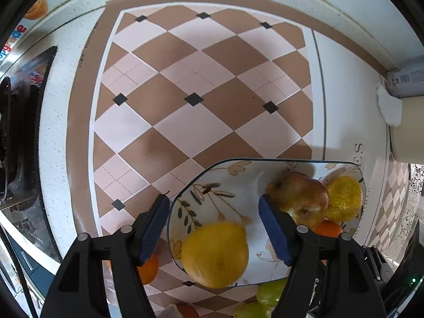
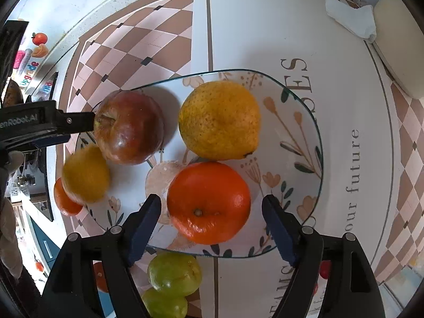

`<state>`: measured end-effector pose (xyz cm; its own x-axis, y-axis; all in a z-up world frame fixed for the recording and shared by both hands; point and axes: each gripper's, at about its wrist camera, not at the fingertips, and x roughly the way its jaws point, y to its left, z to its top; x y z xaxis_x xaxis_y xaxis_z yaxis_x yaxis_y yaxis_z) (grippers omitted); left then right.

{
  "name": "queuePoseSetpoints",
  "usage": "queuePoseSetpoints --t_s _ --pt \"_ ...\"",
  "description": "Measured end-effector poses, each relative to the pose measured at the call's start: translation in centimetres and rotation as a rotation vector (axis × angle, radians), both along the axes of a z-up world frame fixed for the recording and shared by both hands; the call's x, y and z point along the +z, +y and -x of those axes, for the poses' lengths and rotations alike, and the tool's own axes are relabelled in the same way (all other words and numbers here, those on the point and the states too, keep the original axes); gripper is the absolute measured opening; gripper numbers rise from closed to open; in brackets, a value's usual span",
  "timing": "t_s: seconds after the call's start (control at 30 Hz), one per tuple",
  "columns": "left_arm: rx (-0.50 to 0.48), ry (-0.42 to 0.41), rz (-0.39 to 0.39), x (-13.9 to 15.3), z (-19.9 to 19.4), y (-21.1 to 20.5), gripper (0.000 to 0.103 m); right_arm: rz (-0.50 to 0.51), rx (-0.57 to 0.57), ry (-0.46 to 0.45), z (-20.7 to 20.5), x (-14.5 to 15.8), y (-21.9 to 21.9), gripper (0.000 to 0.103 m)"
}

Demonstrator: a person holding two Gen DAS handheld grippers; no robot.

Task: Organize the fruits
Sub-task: 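Place the lemon on the plate with the left gripper while the right places the orange, then grasp the dark red apple with the left gripper while the right grasps a green apple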

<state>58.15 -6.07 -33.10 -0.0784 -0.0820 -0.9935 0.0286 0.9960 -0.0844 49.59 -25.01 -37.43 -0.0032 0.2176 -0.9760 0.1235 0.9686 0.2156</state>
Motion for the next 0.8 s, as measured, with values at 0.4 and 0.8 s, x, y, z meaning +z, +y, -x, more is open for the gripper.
queuePoseSetpoints --t_s 0.4,0.8 --pt "-0.032 -0.167 -0.057 5.9 6.2 0.5 0.085 0.104 0.001 -0.068 2.7 4.2 -0.8 0.093" --pt "-0.057 -0.385 -0.098 12.6 13.7 1.4 0.085 0.132 -0.006 -0.212 7.7 12.0 0.4 0.093"
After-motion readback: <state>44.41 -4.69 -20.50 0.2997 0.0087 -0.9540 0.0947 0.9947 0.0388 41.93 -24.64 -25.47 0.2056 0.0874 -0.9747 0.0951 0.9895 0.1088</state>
